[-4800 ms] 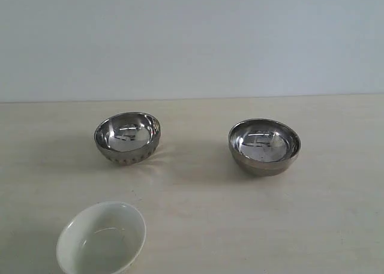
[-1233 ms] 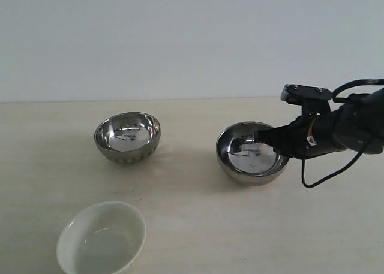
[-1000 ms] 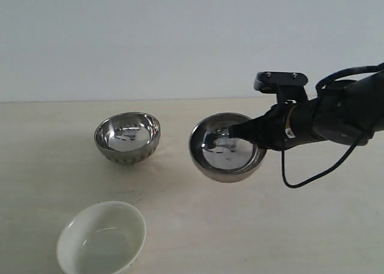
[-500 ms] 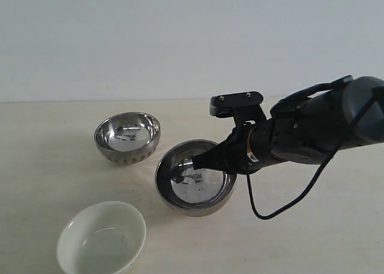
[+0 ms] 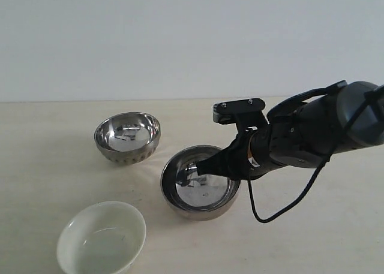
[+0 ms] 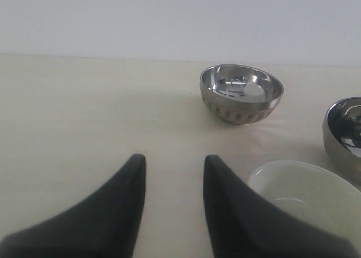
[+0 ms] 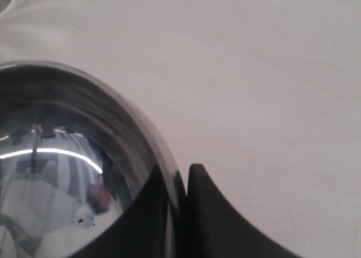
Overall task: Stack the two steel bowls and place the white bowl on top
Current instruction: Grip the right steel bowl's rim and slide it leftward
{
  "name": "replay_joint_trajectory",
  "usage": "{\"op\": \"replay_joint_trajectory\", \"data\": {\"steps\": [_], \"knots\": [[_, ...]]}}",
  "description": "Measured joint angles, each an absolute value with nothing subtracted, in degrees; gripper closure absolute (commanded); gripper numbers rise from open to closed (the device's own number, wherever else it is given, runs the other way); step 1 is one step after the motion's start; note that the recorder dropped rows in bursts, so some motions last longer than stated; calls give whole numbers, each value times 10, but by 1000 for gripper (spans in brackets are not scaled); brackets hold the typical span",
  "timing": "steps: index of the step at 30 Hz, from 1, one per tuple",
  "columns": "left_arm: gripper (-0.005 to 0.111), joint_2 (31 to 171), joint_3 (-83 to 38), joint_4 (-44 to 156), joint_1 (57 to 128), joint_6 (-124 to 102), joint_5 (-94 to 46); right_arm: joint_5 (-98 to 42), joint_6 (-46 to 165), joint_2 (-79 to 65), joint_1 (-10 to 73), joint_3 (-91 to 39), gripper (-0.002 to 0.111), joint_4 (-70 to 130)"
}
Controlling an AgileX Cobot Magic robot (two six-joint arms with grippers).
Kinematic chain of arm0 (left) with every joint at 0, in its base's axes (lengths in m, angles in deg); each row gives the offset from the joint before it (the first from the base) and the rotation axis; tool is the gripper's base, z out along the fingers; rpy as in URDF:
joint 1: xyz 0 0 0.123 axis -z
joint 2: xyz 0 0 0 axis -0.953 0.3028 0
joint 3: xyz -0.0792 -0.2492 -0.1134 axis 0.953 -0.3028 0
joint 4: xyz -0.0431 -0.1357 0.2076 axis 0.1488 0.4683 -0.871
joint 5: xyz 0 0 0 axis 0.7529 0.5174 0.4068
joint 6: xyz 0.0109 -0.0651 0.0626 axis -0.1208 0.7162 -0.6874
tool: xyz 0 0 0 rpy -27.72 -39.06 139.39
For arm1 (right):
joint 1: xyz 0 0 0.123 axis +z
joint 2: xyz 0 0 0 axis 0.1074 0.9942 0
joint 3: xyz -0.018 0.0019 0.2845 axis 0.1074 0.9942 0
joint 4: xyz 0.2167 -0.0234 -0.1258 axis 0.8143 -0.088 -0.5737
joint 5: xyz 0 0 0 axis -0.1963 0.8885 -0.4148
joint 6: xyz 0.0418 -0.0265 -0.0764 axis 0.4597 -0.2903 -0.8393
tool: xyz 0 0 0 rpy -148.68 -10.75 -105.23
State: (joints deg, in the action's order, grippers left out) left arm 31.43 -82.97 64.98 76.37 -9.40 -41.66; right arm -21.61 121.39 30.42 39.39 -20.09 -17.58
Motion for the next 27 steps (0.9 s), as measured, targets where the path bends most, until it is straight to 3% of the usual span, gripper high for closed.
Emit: {"op": "replay_joint_trajectory", "data": {"steps": [16, 19, 23, 27], "knots": [[74, 314, -830, 650, 764, -94, -417, -242, 1214, 309, 394, -201, 107, -176], [74, 314, -830, 650, 764, -94, -417, -249, 1214, 309, 394, -201, 94, -176], [74, 314, -830, 650, 764, -94, -417, -252, 1214, 309, 394, -203, 67, -176], [74, 314, -830, 650, 764, -94, -417, -251, 1214, 309, 394, -207, 61, -176]]}}
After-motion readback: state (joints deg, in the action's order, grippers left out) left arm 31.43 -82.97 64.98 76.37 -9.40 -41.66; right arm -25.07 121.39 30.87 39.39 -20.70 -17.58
